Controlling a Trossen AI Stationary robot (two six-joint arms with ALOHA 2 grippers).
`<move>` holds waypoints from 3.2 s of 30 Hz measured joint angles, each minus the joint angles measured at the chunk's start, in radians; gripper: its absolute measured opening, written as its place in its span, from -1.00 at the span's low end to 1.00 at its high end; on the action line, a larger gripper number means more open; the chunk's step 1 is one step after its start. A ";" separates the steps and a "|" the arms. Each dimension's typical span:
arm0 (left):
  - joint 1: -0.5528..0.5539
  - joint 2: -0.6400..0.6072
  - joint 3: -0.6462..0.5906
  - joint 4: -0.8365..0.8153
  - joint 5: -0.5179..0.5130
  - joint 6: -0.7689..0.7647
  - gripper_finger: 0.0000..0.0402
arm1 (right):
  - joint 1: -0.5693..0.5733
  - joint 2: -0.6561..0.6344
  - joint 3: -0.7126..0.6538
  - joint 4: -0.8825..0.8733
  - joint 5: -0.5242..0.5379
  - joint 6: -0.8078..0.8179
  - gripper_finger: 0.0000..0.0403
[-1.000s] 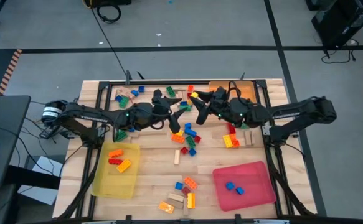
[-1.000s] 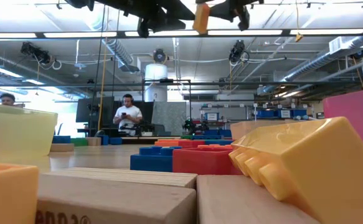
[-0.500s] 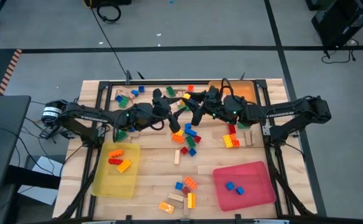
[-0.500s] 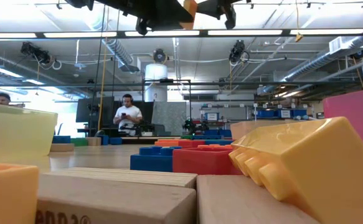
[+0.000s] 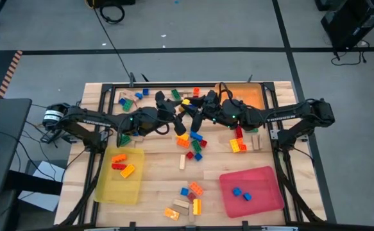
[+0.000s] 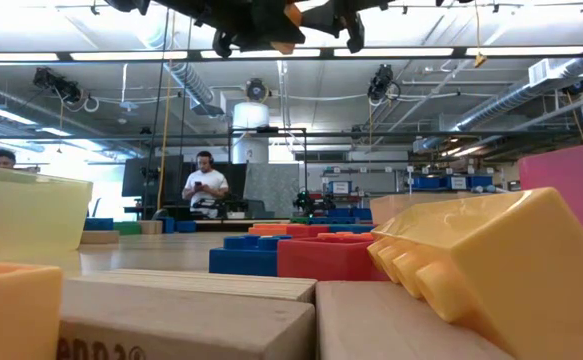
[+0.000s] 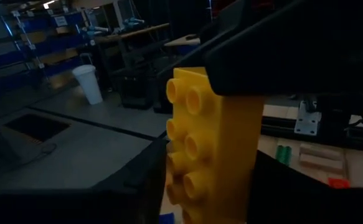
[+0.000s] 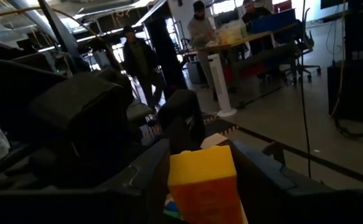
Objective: Sort blocks by size
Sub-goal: Put the large yellow game piece into the yellow bin
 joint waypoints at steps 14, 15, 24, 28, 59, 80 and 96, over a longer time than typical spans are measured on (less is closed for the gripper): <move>0.000 0.000 0.000 -0.001 -0.021 -0.027 -0.41 | -0.002 -0.001 0.000 -0.011 0.012 0.023 0.00; 0.001 0.000 0.000 -0.001 -0.022 -0.027 -0.42 | -0.002 -0.001 0.000 -0.011 0.008 0.023 0.03; 0.001 0.000 0.000 -0.004 -0.025 -0.027 -0.46 | -0.025 -0.050 -0.001 -0.072 0.008 0.015 0.30; 0.001 -0.011 0.000 -0.029 -0.025 -0.027 -0.46 | -0.038 -0.132 -0.001 -0.198 0.010 -0.002 0.41; -0.406 -0.224 0.132 -1.565 0.294 -1.510 -0.45 | -0.040 -0.322 -0.017 -0.836 0.032 0.173 0.32; -0.757 -0.223 -0.272 -1.057 0.429 -2.196 -0.44 | -0.038 -0.321 -0.029 -0.837 -0.004 0.098 0.25; -0.758 -0.223 -0.344 -1.003 0.449 -2.212 -0.12 | -0.038 -0.321 -0.029 -0.842 -0.032 0.089 0.23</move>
